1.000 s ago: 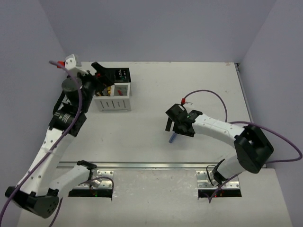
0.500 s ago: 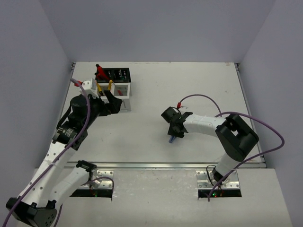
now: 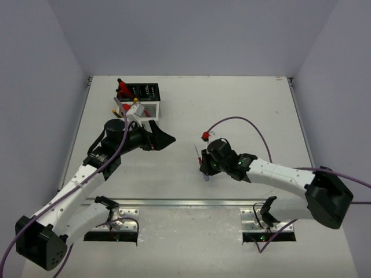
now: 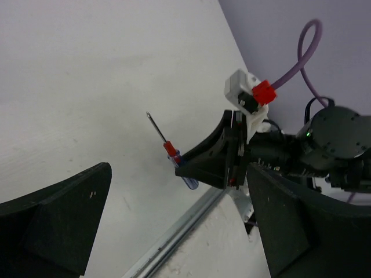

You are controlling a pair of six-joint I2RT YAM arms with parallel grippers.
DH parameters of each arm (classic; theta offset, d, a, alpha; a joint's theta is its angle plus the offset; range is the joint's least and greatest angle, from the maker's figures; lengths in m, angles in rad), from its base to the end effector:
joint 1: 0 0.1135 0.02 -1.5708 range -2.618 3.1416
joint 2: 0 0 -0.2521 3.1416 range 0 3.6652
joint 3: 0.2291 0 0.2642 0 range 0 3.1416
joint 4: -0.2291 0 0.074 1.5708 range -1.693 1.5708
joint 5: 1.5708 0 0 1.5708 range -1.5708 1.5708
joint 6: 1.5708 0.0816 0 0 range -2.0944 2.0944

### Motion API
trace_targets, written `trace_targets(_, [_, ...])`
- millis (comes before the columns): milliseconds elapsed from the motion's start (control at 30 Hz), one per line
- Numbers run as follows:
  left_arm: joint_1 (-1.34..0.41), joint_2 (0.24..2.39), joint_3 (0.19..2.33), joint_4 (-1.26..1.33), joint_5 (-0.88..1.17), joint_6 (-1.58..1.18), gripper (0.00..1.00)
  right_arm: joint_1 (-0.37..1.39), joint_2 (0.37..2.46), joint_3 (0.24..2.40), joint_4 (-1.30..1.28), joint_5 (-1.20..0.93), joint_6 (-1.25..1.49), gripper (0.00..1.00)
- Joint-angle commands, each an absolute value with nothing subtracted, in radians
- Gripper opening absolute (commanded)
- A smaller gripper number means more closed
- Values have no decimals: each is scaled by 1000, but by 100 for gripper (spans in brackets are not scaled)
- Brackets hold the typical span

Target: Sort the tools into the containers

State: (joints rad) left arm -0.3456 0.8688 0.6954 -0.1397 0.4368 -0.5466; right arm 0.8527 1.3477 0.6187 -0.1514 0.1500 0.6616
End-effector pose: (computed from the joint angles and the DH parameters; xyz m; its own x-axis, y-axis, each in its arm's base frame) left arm 0.2346 -0.1211 0.2751 -0.6040 -0.2831 -0.7450 0.4351 0.6661 -0.6058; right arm 0.2030 0.2138 0.1135 -0.8192 -0.0144 -0.5733 -0.2264 0.9266 0.3004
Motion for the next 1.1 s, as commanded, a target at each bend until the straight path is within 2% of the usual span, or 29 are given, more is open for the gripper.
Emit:
trace_targets(0, [-462, 888, 689, 84, 505, -635, 100, 853, 1152, 609, -11, -60, 467, 0])
trace_targets(200, [-527, 945, 648, 255, 557, -714, 97, 854, 1004, 645, -25, -220, 425, 0])
trace_targets(400, [-599, 1003, 659, 329, 554, -739, 77, 854, 961, 697, -56, -240, 415, 0])
trace_targets(533, [-609, 1006, 656, 315, 537, -735, 70, 854, 953, 717, -60, -238, 416, 0])
trace_targets(633, [-619, 1009, 652, 332, 547, -746, 29, 854, 966, 749, -57, -247, 416, 0])
trace_targets(700, [-619, 1010, 664, 327, 550, -749, 8, 854, 975, 759, -55, -234, 416, 0])
trace_targets(733, [-619, 1009, 673, 311, 537, -746, 1, 854, 980, 761, -55, -232, 415, 0])
trace_targets(800, [-620, 1005, 693, 273, 500, -736, 0, 854, 986, 761, -54, -227, 413, 2])
trace_targets(867, [-620, 1000, 713, 241, 465, -721, 0, 854, 985, 753, -49, -213, 414, 10])
trace_targets(900, [-620, 1002, 739, 195, 431, -707, 0, 854, 983, 749, -50, -185, 418, 27])
trace_targets(967, [-620, 1005, 761, 152, 368, -678, 0, 854, 974, 743, -54, -168, 419, 34])
trace_targets(1000, [-620, 1008, 776, 124, 332, -661, 0, 854, 971, 740, -56, -159, 417, 43])
trace_targets(1033, [-620, 1012, 786, 105, 283, -646, 0, 854, 966, 738, -62, -146, 416, 57])
trace_targets(1067, [-620, 1015, 793, 90, 272, -633, 0, 854, 963, 738, -72, -127, 416, 75])
